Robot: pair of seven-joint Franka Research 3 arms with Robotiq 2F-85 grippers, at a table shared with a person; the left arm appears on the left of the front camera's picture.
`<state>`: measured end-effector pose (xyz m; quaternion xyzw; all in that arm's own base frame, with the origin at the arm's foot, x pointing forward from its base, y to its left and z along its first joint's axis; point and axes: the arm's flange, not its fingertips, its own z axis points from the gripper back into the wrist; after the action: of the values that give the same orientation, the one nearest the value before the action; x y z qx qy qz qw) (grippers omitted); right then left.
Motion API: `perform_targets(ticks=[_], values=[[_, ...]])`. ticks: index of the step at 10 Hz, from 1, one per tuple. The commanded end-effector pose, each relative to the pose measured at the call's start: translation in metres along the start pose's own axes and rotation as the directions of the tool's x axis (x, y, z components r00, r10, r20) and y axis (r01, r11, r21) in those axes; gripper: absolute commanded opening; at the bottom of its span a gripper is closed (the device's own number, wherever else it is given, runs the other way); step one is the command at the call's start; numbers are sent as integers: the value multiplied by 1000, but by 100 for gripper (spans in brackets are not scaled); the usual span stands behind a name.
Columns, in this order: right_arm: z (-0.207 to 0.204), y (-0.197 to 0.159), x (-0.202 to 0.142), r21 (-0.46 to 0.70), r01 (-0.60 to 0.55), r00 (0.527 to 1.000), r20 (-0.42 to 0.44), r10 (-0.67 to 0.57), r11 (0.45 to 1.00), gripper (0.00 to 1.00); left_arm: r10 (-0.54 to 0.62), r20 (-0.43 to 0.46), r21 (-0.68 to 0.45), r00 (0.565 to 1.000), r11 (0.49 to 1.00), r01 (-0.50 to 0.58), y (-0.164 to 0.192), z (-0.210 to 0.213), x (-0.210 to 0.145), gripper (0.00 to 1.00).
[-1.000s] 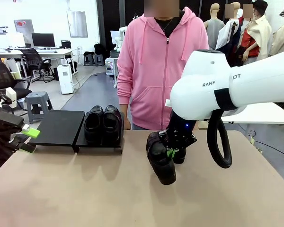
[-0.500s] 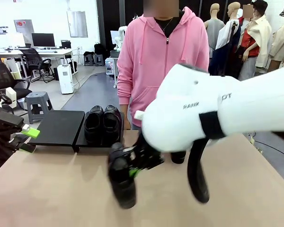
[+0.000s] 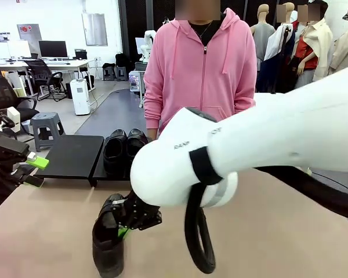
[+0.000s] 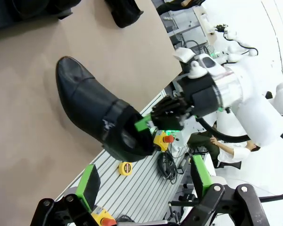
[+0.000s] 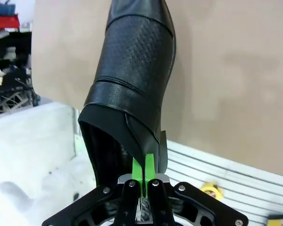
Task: Organize the shoes by placing them on the stand.
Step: Pick up one Shoe and place it in the middle of the table.
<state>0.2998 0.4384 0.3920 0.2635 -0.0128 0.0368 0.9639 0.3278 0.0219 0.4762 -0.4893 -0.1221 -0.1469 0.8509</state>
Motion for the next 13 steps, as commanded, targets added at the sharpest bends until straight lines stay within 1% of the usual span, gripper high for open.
perform_targets(ticks=[1, 2, 3, 4, 7, 8, 9, 10, 11, 13], values=[[-19, 0, 23, 57, 91, 992, 84, -96, 994, 0, -20, 4, -12, 1000, 1000, 21, 1, 1, -1, 100], [-25, -5, 28, 36, 115, 988, 103, -118, 993, 0, -20, 4, -12, 1000, 1000, 21, 1, 1, -1, 100], [-26, -13, 33, 24, 140, 985, 102, -141, 990, 0, -20, 4, -12, 1000, 1000, 21, 1, 1, -1, 100], [-26, -22, 36, 9, 145, 987, 75, -145, 989, 0, -20, 4, -12, 1000, 1000, 21, 1, 1, -1, 100], [-30, -49, 39, -75, 157, 985, 86, -151, 985, 0, -20, 4, -12, 1000, 1000, 21, 1, 1, -1, 100], [-30, -53, 40, -83, 149, 987, 72, -143, 985, 56, -20, 4, -12, 1000, 1000, 21, 1, 1, -1, 100], [-29, -55, 40, -88, 140, 989, 63, -135, 986, 100, -20, 4, -12, 1000, 1000, 21, 1, 1, -1, 100], [-25, -56, 39, -83, 135, 990, 58, -131, 987, 100, -20, 4, -12, 1000, 1000, 21, 1, 1, -1, 100], [-18, -58, 37, -76, 136, 989, 73, -131, 988, 100, -20, 4, -12, 1000, 1000, 21, 1, 1, -1, 100], [18, -74, 32, -52, 137, 985, 116, -130, 989, 100, -20, 4, -12, 1000, 1000, 21, 1, 1, -1, 100]])
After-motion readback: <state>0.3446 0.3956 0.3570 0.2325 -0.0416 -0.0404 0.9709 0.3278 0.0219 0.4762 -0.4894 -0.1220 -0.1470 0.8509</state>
